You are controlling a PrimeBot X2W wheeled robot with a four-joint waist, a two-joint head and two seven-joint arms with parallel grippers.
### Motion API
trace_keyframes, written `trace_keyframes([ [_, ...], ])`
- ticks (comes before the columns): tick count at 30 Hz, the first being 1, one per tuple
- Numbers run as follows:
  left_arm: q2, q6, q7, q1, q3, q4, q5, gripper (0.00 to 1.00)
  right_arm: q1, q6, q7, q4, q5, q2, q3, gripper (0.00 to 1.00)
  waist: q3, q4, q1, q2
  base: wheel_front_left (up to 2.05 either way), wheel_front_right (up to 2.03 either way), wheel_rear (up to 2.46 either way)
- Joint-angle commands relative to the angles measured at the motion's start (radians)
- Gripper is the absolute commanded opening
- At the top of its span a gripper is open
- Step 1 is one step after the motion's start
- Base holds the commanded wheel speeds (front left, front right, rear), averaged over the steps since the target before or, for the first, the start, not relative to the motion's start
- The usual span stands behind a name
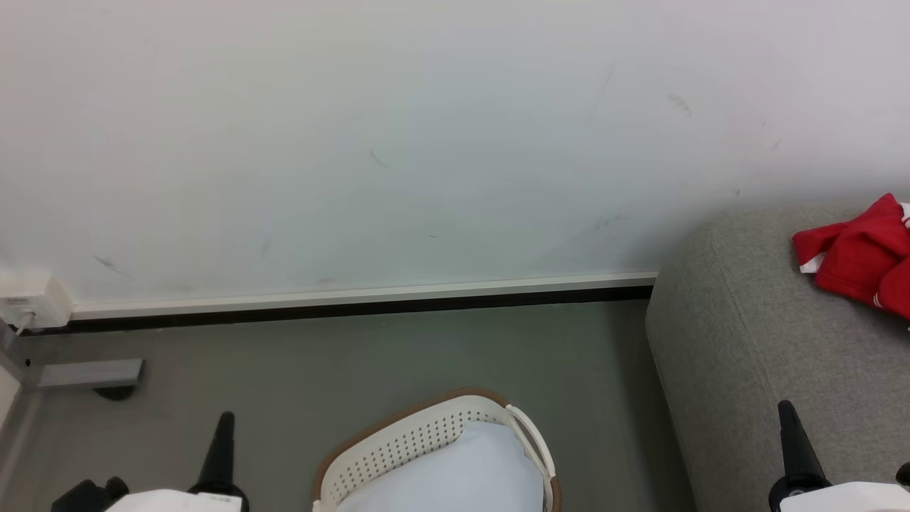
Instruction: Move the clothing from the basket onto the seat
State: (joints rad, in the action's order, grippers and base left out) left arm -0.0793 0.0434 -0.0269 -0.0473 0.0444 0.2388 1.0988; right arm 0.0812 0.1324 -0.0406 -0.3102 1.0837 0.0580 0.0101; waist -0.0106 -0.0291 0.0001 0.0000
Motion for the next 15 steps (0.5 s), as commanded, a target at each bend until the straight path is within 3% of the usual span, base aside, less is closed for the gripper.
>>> trace_keyframes([
  [1, -0.001, 0.006, 0.007, -0.022, 0.008, -0.014, 0.037, 0.0, 0.026, -0.002, 0.008, 0.016, 0.036, 0.009, 0.008, 0.0, 0.0, 0.001, -0.0001, 0.0, 0.0, 0.0, 0.0],
  [15, 0.007, 0.013, 0.044, -0.034, 0.027, -0.025, 0.167, 0.0, 0.032, -0.002, 0.039, 0.027, 0.179, 0.014, 0.023, 0.0, 0.002, 0.007, -0.0001, 0.0, 0.0, 0.0, 0.0],
])
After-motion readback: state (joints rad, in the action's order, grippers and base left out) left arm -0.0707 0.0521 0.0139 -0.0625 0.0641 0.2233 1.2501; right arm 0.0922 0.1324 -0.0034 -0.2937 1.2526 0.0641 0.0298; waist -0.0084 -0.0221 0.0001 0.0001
